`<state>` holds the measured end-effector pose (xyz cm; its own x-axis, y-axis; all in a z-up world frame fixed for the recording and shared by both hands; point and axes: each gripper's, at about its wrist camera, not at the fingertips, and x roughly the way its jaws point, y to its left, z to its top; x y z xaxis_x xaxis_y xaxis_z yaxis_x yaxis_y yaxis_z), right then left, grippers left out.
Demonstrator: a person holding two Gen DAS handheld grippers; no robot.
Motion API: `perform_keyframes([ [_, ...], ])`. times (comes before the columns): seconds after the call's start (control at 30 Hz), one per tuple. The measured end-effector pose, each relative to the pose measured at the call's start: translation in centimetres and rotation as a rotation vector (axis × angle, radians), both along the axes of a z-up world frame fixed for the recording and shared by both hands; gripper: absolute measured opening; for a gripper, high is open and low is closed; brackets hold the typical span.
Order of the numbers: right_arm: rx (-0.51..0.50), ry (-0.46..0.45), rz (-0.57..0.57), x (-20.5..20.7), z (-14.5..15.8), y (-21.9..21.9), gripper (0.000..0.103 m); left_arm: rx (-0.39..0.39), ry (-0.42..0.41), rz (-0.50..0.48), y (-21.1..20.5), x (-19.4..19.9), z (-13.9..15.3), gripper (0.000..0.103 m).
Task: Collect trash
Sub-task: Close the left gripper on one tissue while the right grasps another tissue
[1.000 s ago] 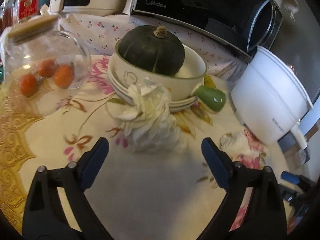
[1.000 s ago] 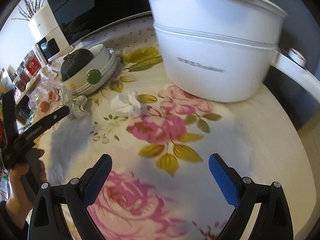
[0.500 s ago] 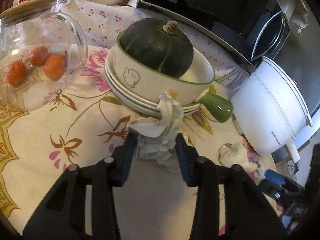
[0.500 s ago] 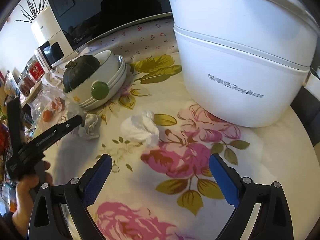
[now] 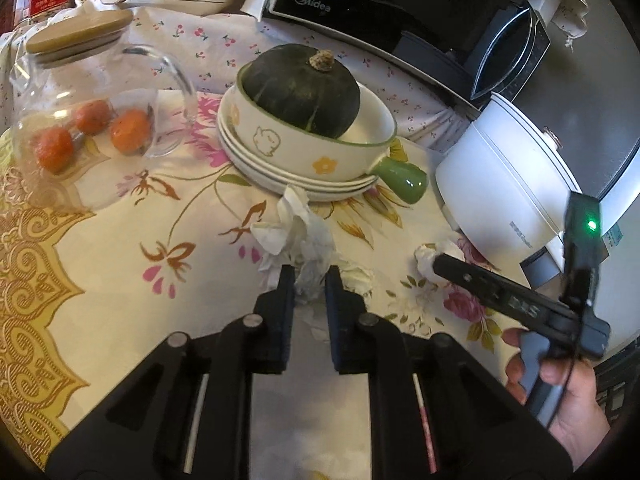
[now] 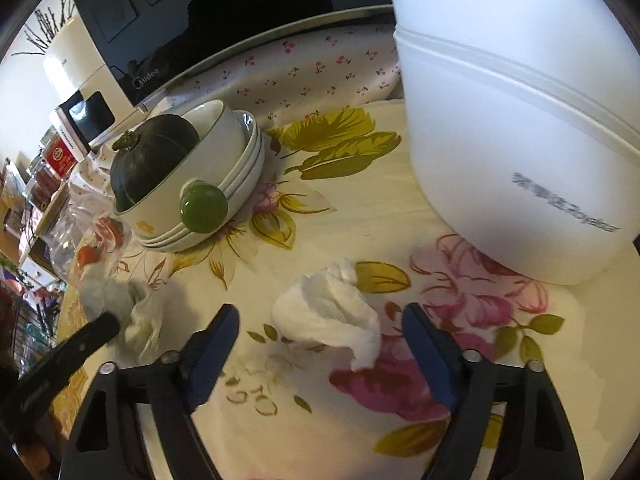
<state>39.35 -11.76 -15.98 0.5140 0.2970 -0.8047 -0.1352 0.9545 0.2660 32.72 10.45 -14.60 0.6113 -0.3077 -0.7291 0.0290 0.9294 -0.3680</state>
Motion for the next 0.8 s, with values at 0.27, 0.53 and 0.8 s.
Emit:
perform_keyframes([
  [0.27,0.046,0.048,-0.016,-1.0,0.0,-0.7,0.034,0.009,0.014,-0.004,0.3,-2.1,0.8,0.016],
  [0.53,0.035,0.029,-0.016,-5.5,3.3,-3.6,0.034,0.013,0.022,-0.016,-0.4,-5.4,2.3,0.016],
  [0.8,0.0,0.004,-0.008,-11.4,6.4,-6.6,0.034,0.029,0.024,-0.04,-2.2,-9.3,4.0,0.016],
])
